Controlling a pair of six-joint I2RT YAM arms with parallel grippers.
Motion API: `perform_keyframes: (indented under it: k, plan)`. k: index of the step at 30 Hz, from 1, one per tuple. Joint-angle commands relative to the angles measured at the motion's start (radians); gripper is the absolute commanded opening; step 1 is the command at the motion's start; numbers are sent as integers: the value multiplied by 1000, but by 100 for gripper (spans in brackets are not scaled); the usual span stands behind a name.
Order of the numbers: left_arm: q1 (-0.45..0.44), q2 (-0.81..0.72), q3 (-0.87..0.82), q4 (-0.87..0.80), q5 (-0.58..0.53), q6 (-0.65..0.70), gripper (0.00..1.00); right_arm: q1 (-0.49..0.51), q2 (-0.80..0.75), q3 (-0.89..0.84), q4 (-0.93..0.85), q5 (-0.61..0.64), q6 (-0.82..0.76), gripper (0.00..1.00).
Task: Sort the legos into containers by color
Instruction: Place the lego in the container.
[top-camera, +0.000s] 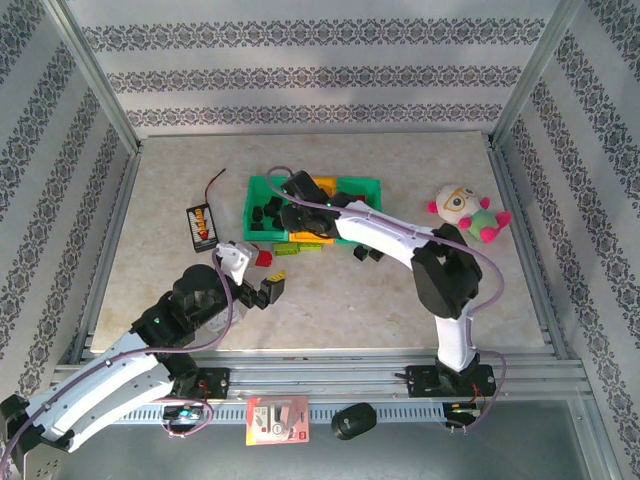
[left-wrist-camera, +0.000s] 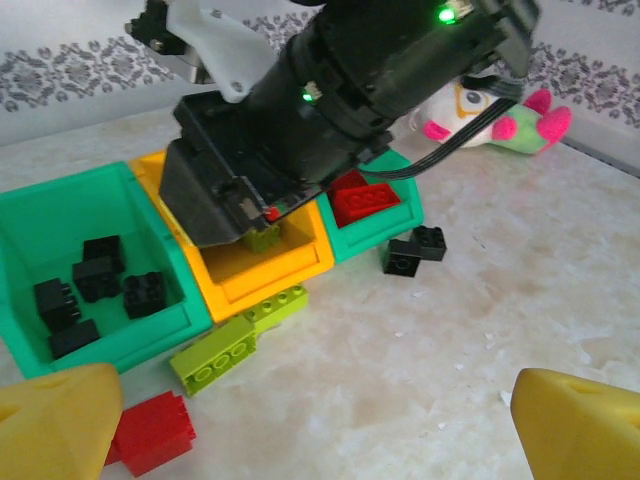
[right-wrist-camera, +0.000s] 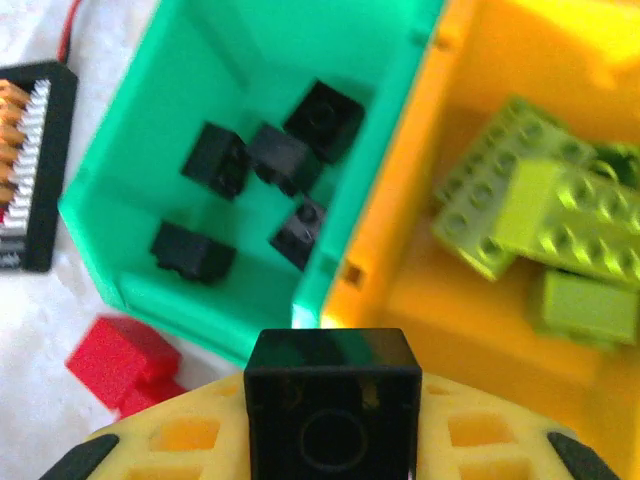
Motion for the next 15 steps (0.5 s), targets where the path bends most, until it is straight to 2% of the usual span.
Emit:
perform_keyframes:
  k: [1,8,11,15]
  plan:
    - [-14,-17,-13,-27,-74,-25,99,7,91,120,16,5,-34,29]
    - [-14,-17,-14,-33,-108,-27,99,-9,260,343,-50,-3,-33,34]
    - [-14,-17,-13,-41,-99,-16,99,-11,270,383,-74,-8,-37,47]
    - [-15,-10,-19,0,-13,30,99,-11,201,337,-66,1,-48,65]
